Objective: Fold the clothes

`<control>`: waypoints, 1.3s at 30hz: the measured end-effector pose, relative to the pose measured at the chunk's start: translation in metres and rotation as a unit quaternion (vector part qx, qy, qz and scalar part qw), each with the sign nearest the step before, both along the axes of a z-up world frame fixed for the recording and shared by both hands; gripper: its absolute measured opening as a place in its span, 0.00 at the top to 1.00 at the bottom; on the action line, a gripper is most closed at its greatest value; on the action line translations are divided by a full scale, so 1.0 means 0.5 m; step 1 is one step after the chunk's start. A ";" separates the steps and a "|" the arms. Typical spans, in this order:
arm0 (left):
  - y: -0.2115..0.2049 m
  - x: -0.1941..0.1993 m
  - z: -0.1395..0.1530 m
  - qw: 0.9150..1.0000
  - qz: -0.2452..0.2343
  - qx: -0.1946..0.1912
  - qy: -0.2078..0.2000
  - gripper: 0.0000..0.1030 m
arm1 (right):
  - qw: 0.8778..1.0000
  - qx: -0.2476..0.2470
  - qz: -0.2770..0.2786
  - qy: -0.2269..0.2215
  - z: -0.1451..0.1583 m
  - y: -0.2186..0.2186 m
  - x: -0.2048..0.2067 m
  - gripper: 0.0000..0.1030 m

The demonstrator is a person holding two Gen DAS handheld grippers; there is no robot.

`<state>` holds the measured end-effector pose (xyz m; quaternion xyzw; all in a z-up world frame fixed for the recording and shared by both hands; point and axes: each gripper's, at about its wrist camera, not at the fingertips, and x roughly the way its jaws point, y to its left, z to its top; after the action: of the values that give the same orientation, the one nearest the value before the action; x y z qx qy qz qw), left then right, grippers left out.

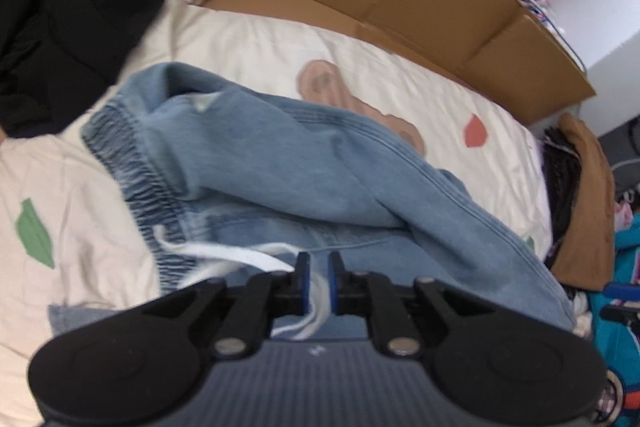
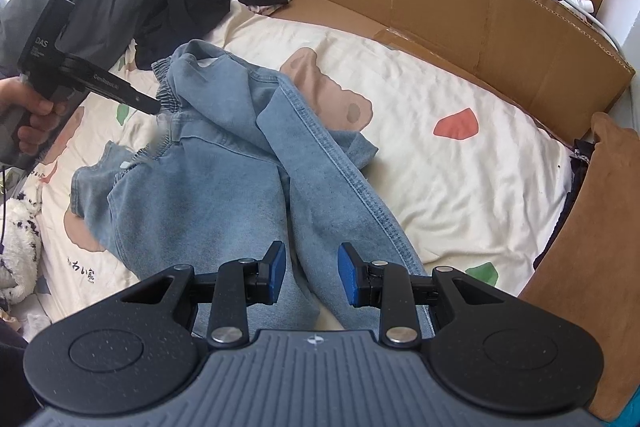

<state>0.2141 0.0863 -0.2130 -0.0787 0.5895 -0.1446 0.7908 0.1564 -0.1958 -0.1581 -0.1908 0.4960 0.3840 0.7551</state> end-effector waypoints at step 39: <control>0.021 -0.073 -0.119 0.993 -0.085 0.082 -0.021 0.99 | 0.999 -0.032 0.007 0.014 -0.031 0.006 -0.008 0.65</control>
<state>0.1775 0.0969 -0.2726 0.0399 0.5868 -0.1645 0.7918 0.1524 -0.1926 -0.1735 -0.2130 0.5168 0.3760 0.7390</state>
